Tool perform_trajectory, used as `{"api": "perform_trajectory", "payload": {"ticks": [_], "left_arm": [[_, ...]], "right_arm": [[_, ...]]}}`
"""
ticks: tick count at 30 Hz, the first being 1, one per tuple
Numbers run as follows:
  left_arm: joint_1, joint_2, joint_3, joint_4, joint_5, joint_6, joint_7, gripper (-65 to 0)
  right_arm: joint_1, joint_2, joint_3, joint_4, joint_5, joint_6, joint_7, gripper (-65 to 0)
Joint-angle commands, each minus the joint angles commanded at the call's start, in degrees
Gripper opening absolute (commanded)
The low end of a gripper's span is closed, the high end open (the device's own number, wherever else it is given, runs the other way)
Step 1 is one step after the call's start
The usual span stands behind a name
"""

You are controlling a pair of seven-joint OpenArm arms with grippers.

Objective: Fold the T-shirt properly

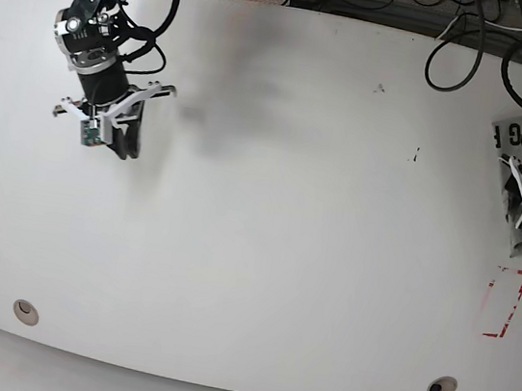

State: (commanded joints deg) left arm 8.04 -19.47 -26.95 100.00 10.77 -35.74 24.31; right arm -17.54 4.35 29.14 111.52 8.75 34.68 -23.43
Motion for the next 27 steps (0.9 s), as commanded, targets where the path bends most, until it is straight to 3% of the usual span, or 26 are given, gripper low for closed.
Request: {"api": "perform_trajectory", "payload": {"ticks": [5, 10, 15, 20, 22, 24, 27], "left_arm": [[4.7, 3.1, 0.2, 4.0, -0.1, 1.1, -6.5, -34.4], [9.9, 9.3, 1.6, 6.1, -0.1, 5.6, -15.3, -34.4], [18.0, 13.8, 5.1, 6.9, -0.1, 10.5, -24.5, -34.4], [28.8, 16.8, 8.7, 6.9, -0.1, 15.1, -32.8, -34.4], [32.5, 17.3, 9.0, 7.3, -0.1, 16.0, -34.0, -34.4], [37.0, 17.6, 9.1, 7.3, -0.1, 16.6, -35.3, -34.4], [44.5, 18.6, 9.1, 7.3, -0.1, 16.9, -36.1, -34.4]], "right_arm": [[-3.5, 2.2, 0.6, -3.0, 0.0, 0.0, 4.6, -56.3], [-8.9, 3.9, 0.7, -5.4, 0.0, 0.0, 9.7, -56.3], [-14.8, 3.4, 0.7, -6.9, 0.4, 0.0, 14.4, -56.3], [-19.8, 1.4, 0.7, -6.9, 0.5, 0.09, 14.8, -56.3], [-21.3, 0.5, 0.7, -6.7, 0.5, 0.18, 14.8, -56.3], [-23.6, -0.4, 0.7, -6.7, 0.5, 1.41, 14.8, -56.3], [-26.8, -3.0, 0.7, -6.0, 0.6, 4.75, 14.8, -56.3]]}}
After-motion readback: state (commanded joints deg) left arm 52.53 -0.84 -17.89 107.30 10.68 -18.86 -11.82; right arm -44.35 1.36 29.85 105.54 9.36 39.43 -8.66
